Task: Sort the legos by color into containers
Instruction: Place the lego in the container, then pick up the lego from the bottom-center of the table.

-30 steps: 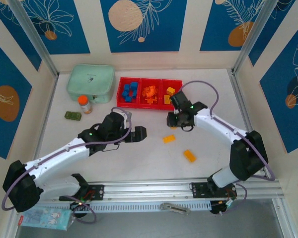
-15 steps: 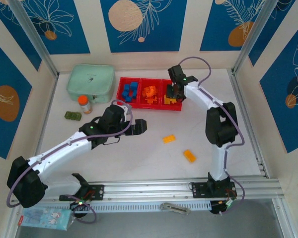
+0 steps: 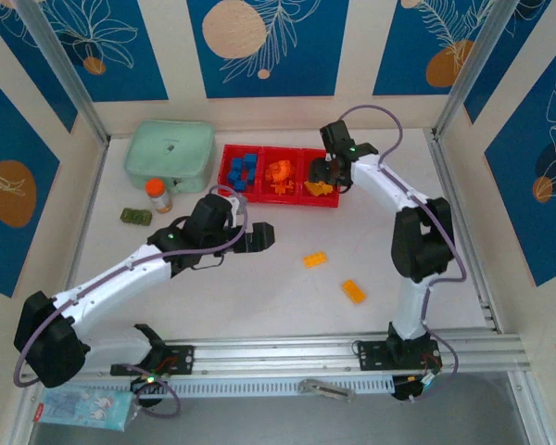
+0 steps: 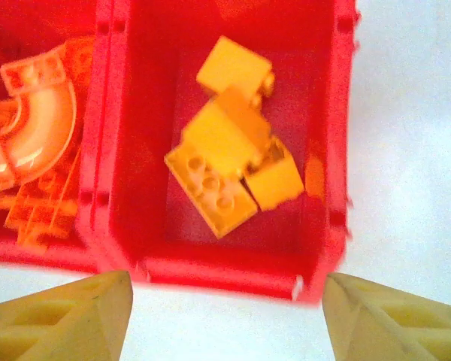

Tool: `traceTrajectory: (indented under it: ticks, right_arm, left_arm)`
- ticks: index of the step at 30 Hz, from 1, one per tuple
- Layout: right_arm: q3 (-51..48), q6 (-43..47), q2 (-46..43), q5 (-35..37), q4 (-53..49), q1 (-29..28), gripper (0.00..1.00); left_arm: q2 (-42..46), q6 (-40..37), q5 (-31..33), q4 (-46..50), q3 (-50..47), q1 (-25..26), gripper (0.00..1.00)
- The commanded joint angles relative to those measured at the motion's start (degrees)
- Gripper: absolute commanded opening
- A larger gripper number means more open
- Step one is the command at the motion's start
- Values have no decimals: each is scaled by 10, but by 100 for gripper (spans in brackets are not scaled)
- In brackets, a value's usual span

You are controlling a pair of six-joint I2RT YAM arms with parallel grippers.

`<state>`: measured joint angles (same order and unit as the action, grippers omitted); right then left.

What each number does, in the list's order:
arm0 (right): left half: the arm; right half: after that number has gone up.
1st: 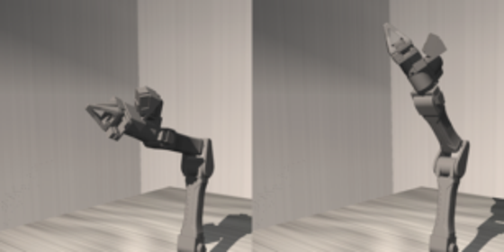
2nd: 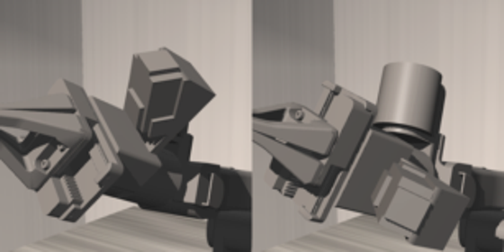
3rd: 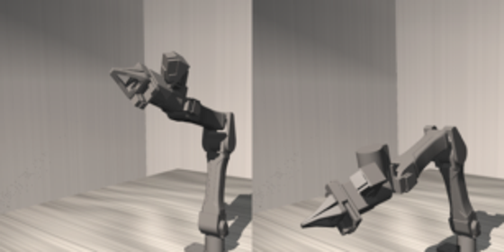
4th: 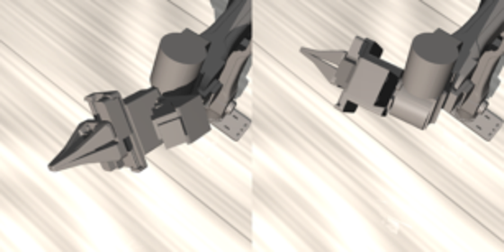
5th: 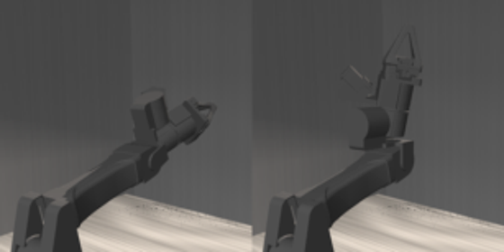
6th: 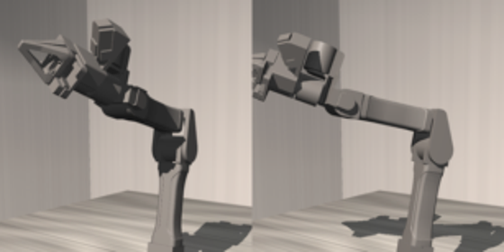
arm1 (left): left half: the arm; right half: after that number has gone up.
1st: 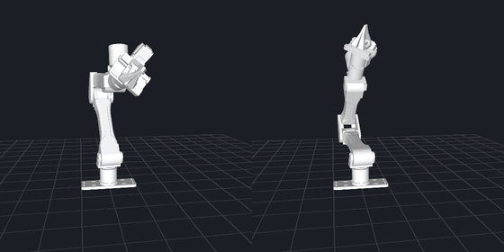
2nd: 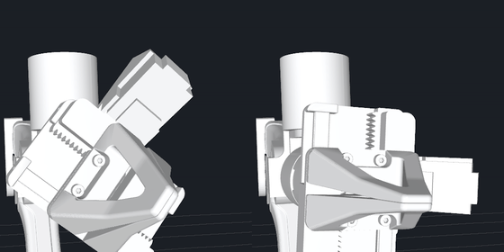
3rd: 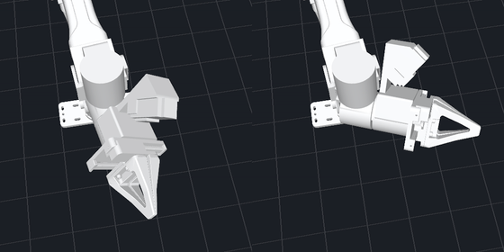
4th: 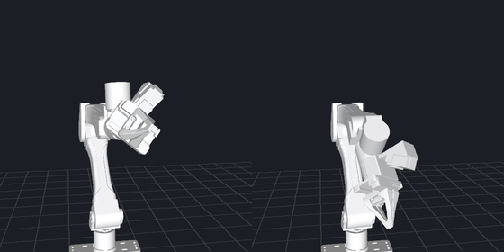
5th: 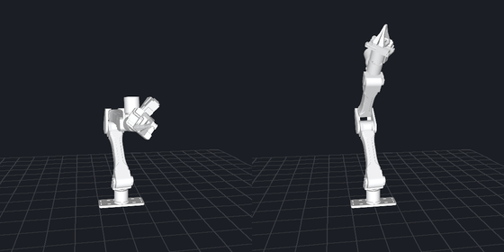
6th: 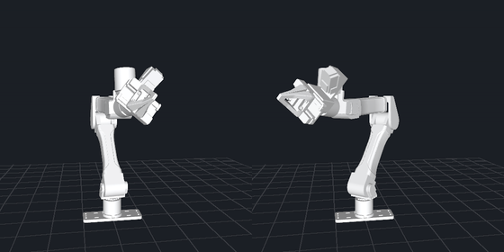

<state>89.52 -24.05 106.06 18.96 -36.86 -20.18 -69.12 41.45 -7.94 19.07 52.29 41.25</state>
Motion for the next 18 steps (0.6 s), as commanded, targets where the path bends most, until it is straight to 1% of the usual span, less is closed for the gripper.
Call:
traceTrajectory:
  ticks: [1,6,9,13,18]
  right_arm:
    - [-60,-28,-68,-33,-13,-6,70]
    - [-156,-56,-156,-34,-45,-19,79]
    - [-220,-78,-213,-44,-55,-31,82]
    - [-284,-102,-267,-45,-86,-37,85]
    - [-363,-134,-334,-69,-103,-44,88]
  left_arm:
    - [15,-13,-23,15,10,-3,99]
    - [33,2,-24,1,-18,10,99]
    - [46,26,-14,-32,-48,26,99]
    - [60,42,-1,-54,-70,44,99]
    - [60,55,16,-65,-83,78,99]
